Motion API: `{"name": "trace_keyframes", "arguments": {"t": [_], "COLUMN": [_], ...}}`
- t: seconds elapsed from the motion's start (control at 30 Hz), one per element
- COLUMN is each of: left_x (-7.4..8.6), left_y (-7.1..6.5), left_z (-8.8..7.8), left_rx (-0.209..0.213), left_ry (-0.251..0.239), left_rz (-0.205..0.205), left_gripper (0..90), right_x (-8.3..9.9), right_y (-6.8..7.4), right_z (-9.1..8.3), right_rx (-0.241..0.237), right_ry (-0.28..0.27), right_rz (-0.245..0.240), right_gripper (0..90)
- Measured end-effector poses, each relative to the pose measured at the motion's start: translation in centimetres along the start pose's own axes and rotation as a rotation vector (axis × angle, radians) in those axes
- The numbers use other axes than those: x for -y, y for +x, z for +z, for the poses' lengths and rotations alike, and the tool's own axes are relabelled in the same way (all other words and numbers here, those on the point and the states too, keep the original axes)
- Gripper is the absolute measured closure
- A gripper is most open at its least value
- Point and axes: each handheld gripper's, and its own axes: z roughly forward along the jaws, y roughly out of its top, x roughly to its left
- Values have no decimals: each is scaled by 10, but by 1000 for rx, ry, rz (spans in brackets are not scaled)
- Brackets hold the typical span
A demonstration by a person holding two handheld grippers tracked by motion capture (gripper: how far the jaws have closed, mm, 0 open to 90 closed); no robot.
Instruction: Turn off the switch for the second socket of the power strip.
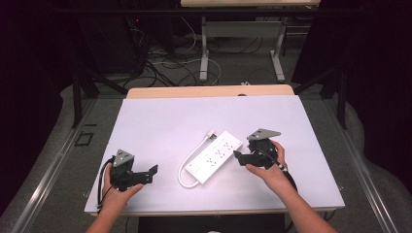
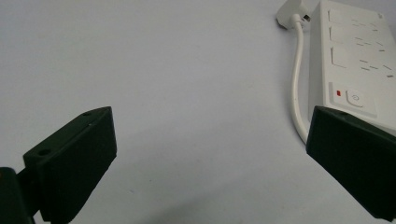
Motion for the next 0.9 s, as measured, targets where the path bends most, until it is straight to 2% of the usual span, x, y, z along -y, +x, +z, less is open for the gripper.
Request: {"name": "trace_keyframes", "arguments": {"t": [0.37,0.4,0.67,0.7,0.9], "left_x": [0,1,0,0,0], "left_y": [-1,-1,0,0,1], "left_z": [2,2,2,2,2], "left_rx": [-3,-4,-2,-5,-6], "left_ry": [-4,-3,4,6,8], "left_rz": [-1,-1,0,7,8], "left_gripper": [15,15,18,18,21], "right_x": [-13,-16,-26,-30,-39], "right_y": [-2,-3,-5,-4,-2], "right_z": [10,14,26,30,40], "right_rx": [-28,-41,-61,-75,-79], "right_ry": [23,25,54,58,72], "right_rz": [-4,-2,15,20,9], "right_gripper": [372,398,415,433,472]}}
